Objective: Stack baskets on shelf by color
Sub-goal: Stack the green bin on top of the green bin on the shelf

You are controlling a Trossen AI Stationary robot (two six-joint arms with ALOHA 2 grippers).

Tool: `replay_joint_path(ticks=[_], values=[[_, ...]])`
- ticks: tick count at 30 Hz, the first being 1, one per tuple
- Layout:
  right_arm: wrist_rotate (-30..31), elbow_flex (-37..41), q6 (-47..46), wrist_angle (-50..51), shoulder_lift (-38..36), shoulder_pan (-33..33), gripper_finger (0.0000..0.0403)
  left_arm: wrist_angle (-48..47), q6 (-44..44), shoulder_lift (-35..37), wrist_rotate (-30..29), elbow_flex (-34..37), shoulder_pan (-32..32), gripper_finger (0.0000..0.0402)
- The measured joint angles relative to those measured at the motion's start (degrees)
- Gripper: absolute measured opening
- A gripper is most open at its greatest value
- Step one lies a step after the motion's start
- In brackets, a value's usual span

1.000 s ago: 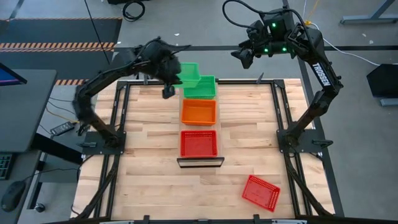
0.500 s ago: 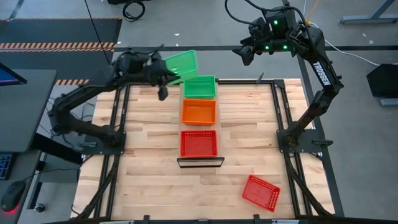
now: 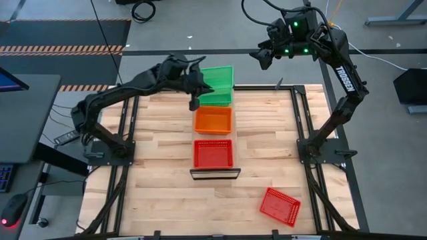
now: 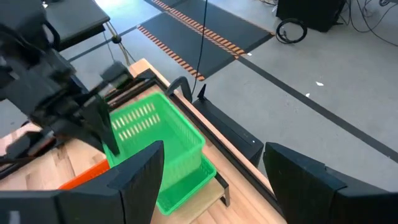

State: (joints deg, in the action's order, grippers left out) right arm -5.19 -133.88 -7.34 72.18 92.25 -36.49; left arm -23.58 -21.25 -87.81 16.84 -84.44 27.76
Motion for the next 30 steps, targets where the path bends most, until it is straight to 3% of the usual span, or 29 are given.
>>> replay_joint_path(ticks=[8,12,30], values=[[-0.02,0.0,-0.03,0.17,0.0,0.0,0.0278,-0.43,-0.97,-4.0,1.4,0.0,-2.23,0.0012],[-0.02,0.0,-0.09,0.22,0.0,0.0,0.0278,-0.84,-1.03,-5.69,-0.92,0.02,-2.36,0.0011],[-0.02,0.0,-0.25,0.81,0.0,0.0,0.0278,-4.98,-3.8,-5.74,-3.37,0.0,-1.3,0.0012]])
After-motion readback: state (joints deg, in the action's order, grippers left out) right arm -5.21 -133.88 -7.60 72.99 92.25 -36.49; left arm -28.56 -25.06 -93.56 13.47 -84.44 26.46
